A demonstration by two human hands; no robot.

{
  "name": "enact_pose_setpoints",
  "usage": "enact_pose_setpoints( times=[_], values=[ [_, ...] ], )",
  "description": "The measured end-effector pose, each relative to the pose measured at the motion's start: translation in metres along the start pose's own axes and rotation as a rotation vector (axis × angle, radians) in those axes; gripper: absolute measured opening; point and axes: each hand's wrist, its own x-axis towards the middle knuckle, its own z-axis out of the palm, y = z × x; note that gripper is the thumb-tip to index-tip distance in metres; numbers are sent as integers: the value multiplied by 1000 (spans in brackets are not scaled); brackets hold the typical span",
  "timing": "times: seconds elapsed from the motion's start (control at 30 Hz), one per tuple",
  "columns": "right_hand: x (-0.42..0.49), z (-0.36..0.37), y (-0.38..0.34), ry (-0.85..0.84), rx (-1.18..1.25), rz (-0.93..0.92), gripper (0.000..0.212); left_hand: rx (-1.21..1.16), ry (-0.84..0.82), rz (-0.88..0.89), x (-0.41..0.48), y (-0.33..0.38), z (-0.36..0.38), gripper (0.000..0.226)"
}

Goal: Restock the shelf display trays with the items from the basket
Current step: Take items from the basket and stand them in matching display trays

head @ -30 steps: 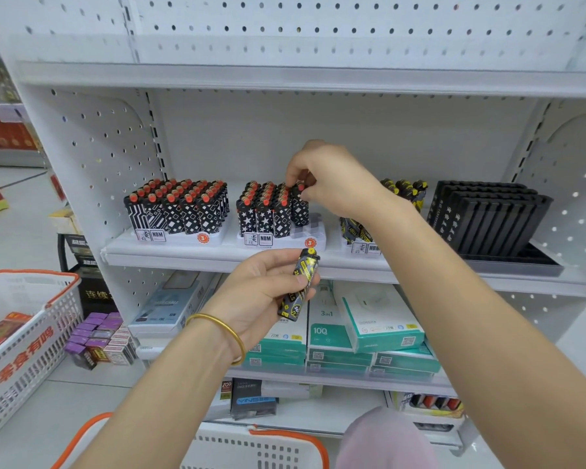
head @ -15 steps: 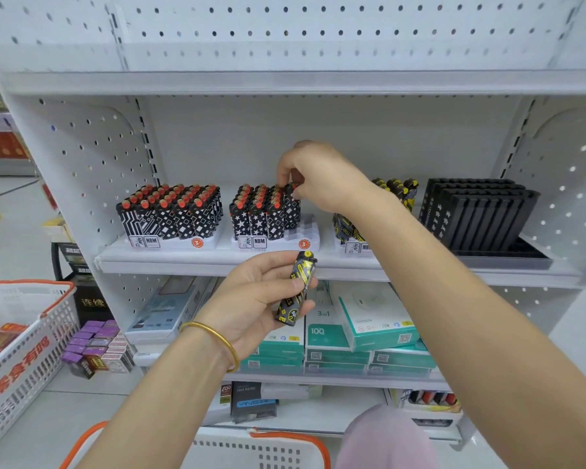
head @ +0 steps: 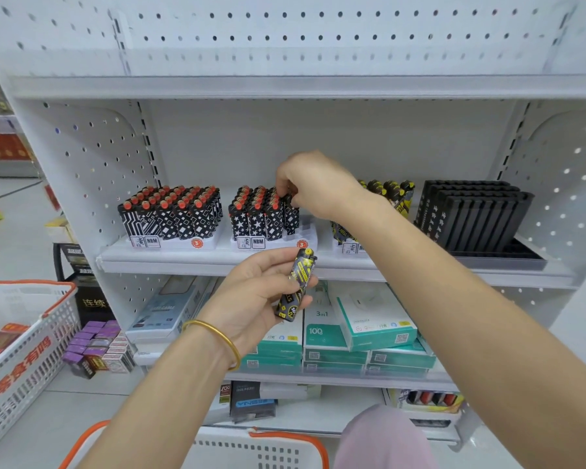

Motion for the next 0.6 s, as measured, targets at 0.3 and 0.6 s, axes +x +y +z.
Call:
enact_pose_setpoints(
  times=[0.3, 0.6],
  values=[
    [-40, -11, 0, 278, 45, 26, 47, -18, 16, 84, -5, 2, 6, 53],
    [-151, -14, 16, 166, 706, 179, 20, 39, -93, 138, -7, -11, 40, 56]
  ],
)
